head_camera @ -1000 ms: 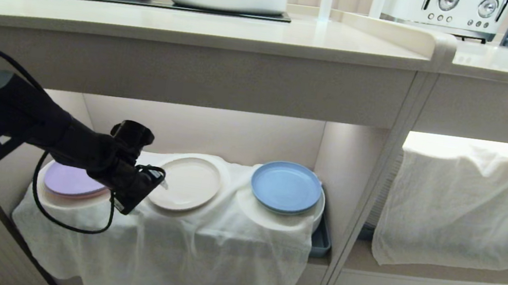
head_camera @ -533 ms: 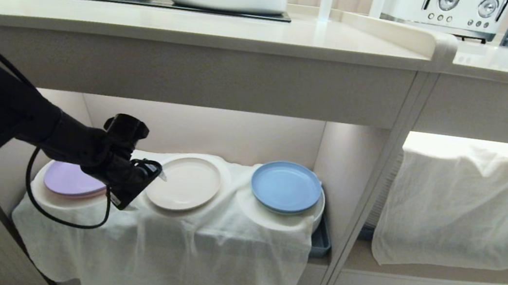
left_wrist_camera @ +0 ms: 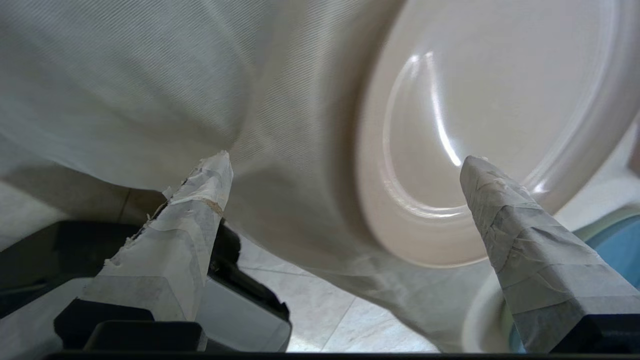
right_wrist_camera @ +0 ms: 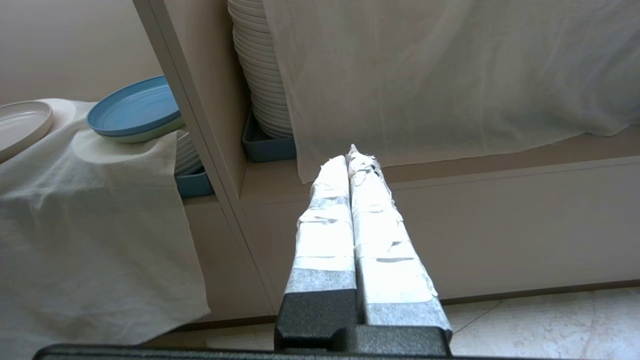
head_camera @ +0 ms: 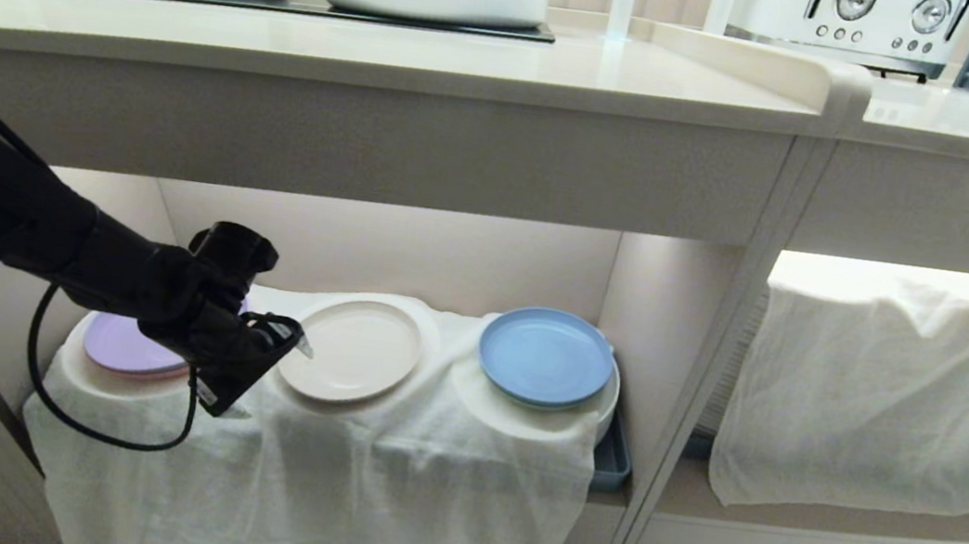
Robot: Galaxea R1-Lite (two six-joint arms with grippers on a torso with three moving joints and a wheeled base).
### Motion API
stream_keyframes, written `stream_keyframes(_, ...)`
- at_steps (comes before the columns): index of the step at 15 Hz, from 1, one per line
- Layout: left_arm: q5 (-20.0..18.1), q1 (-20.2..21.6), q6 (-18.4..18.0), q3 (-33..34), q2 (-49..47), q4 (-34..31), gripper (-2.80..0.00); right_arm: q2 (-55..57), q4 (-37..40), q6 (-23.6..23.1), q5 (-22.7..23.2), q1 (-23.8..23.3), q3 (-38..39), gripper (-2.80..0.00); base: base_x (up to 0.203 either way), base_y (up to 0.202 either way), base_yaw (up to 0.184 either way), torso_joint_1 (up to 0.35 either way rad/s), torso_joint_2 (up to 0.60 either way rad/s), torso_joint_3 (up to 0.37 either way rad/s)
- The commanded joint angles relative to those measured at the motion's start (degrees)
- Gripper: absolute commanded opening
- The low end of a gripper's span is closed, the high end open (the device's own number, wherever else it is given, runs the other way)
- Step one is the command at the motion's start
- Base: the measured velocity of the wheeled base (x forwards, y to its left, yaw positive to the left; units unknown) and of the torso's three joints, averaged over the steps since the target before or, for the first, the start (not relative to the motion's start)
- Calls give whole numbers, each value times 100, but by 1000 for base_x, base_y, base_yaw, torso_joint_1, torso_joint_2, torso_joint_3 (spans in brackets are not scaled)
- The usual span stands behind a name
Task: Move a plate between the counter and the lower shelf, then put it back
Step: Put the plate in the cupboard, then pick up the plate in the cupboard
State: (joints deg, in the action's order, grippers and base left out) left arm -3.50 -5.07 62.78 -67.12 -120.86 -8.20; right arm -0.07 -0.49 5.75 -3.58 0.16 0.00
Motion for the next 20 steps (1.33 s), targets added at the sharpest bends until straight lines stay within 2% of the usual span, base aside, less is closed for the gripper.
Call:
stream_keyframes(1,-2,2,33,232,149,-3,0,7,-4,5,-2,2,0,-280,0,0,0,0,0,0)
stream_keyframes(12,7,24,68,886,811,17,0,7,-4,5,-2,2,0,-280,0,0,0,0,0,0)
stream_keyframes(13,7,14,68,975,887,20,-280,7,-4,5,-2,2,0,-280,0,0,0,0,0,0)
stream_keyframes(20,-16,18,59,1661,1335,22,-280,7,-4,5,-2,2,0,-280,0,0,0,0,0,0)
